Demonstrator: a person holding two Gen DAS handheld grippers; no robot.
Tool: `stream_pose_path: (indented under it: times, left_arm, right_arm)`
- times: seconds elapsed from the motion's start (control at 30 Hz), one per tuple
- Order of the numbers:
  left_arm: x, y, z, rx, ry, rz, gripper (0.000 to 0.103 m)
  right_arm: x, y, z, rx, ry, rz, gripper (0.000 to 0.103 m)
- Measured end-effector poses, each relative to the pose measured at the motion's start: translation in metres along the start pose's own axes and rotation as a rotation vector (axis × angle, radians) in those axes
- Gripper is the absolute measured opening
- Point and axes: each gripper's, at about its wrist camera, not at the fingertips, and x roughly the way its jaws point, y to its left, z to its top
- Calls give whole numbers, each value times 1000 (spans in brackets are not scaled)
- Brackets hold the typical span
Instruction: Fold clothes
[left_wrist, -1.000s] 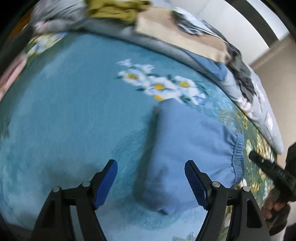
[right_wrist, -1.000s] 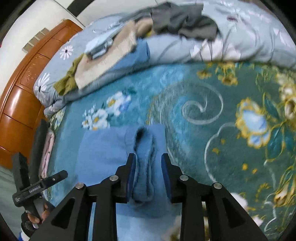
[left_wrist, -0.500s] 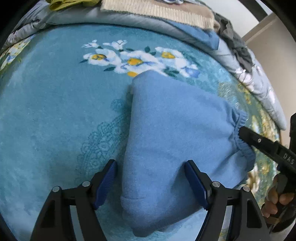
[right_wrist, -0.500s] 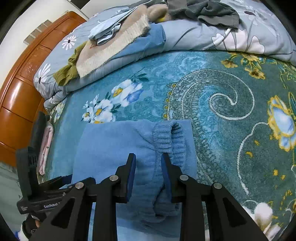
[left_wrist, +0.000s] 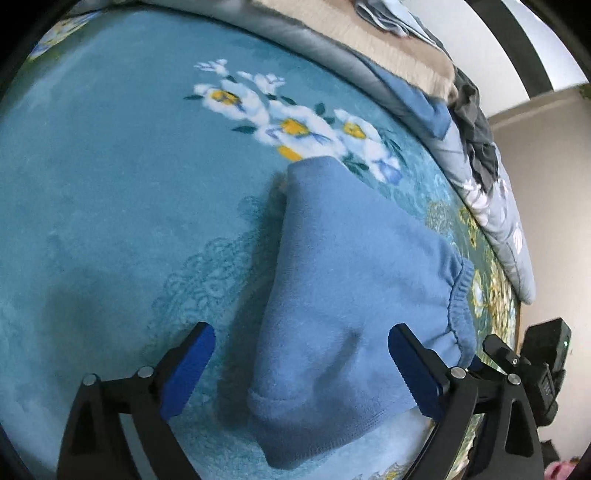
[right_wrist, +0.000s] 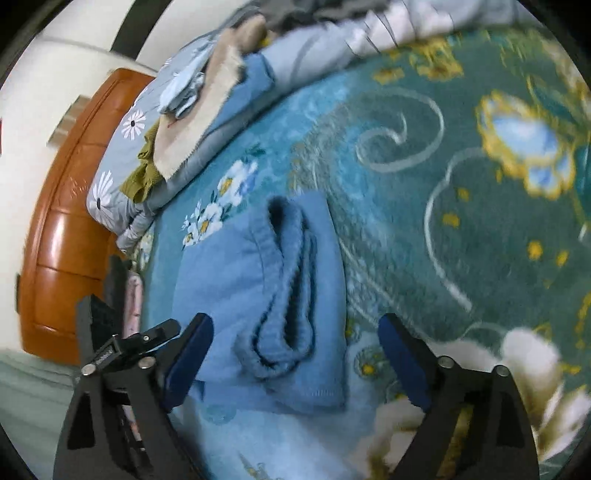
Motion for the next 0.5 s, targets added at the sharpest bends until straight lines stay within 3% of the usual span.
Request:
stream_pose_path:
  times: [0.23, 0.5]
  left_arm:
    - [18, -10, 0, 83, 57, 32, 103]
    - [14, -4, -2, 70, 32, -21, 103]
  right_arm:
    - [14, -11, -2, 73, 13, 85, 101]
    - [15, -18, -3, 100, 10, 146, 103]
